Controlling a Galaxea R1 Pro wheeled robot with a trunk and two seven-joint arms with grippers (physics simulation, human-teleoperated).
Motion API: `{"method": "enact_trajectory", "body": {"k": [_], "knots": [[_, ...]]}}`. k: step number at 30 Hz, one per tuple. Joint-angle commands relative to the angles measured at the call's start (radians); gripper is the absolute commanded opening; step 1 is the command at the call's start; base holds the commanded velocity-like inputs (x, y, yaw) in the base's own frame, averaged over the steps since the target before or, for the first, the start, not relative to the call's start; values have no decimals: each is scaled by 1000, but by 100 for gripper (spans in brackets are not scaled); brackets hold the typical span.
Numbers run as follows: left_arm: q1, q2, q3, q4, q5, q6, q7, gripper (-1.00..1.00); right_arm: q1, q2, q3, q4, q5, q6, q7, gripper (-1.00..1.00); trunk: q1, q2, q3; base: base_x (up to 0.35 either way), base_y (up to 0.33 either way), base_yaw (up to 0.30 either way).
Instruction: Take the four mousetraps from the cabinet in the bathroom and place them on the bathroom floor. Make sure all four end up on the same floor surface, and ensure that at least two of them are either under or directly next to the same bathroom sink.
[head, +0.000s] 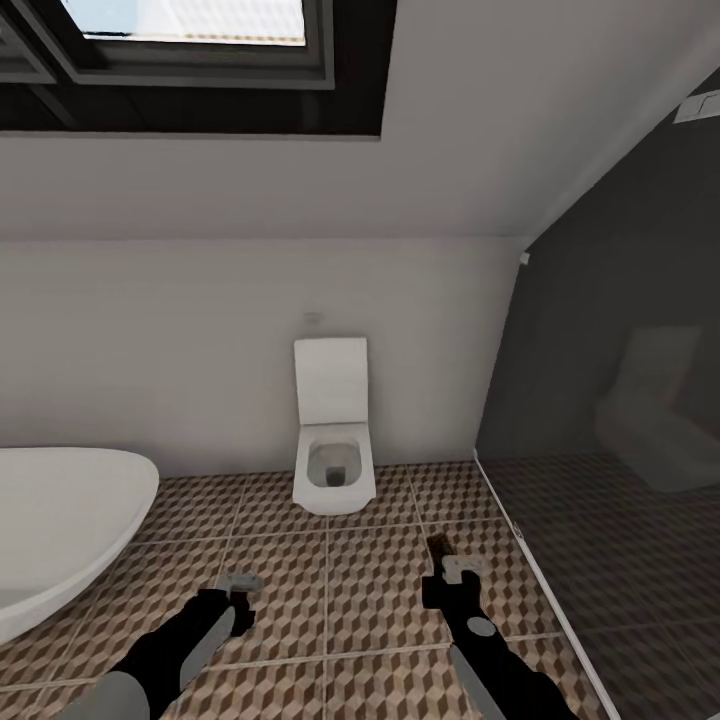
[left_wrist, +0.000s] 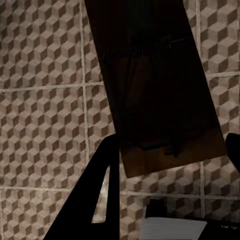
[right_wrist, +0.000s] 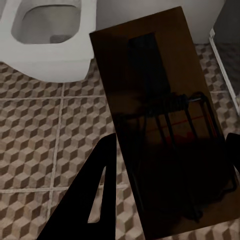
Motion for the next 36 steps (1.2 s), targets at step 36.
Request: {"method": "enact_trajectory", "body": {"k": [36], "knots": [[-75,-25,2,161,-2,-290,-195,-100,-58,1,13,-30,-8,85,-15,-100,1,-2,-3,0,0,0]]}}
